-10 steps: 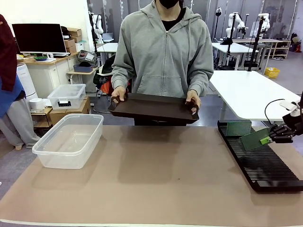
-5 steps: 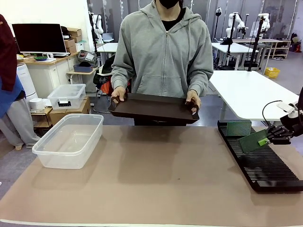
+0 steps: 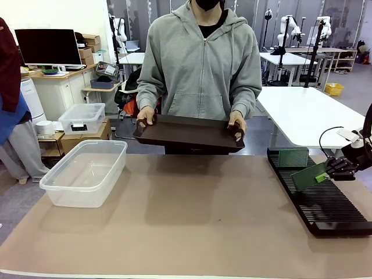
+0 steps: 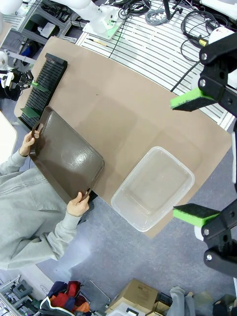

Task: Sort PCBs into racks and boxes based on the side picked up.
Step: If the short side of the Blank PCB is picked up, insert it into the PCB Rack ; if the long side is picked up, place it in the Organizing box.

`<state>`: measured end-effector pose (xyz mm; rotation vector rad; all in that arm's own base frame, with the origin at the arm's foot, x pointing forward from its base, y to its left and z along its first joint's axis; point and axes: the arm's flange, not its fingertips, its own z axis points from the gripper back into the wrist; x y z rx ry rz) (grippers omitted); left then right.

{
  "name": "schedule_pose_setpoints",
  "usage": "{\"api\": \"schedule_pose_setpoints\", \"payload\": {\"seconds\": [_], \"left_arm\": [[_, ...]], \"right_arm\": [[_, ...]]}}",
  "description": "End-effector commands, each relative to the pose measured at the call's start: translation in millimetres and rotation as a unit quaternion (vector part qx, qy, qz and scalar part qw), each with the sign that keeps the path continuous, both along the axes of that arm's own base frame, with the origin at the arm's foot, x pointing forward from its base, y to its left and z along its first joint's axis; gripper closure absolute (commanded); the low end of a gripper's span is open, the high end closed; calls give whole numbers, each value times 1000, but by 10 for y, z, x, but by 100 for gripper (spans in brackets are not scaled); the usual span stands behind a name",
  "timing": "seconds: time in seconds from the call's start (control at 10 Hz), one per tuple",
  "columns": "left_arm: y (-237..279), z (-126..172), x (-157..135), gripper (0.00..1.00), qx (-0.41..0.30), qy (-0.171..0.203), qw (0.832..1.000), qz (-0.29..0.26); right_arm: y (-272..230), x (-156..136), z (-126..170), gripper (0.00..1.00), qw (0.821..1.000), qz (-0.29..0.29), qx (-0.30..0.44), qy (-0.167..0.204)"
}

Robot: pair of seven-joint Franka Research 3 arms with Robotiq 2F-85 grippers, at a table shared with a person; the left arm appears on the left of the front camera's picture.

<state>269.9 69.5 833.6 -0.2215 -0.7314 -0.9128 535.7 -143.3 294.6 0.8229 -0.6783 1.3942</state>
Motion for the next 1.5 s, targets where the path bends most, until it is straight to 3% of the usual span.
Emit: {"api": "schedule_pose_setpoints", "payload": {"seconds": [0.0, 0.4, 0.9, 1.4], "left_arm": [[-8, -16, -2, 0, -2, 2, 1000, 2], [-8, -16, -2, 0, -2, 2, 1000, 2], [-8, -16, -2, 0, -2, 2, 1000, 2], [-8, -16, -2, 0, -2, 2, 1000, 2]], "right_arm": [[49, -31, -87, 98, 1000, 10, -16, -9], [79, -39, -174, 98, 1000, 10, -9, 9], [64, 23, -110, 98, 1000, 3, -3, 5], [28, -32, -260, 98, 1000, 8, 6, -5]]}}
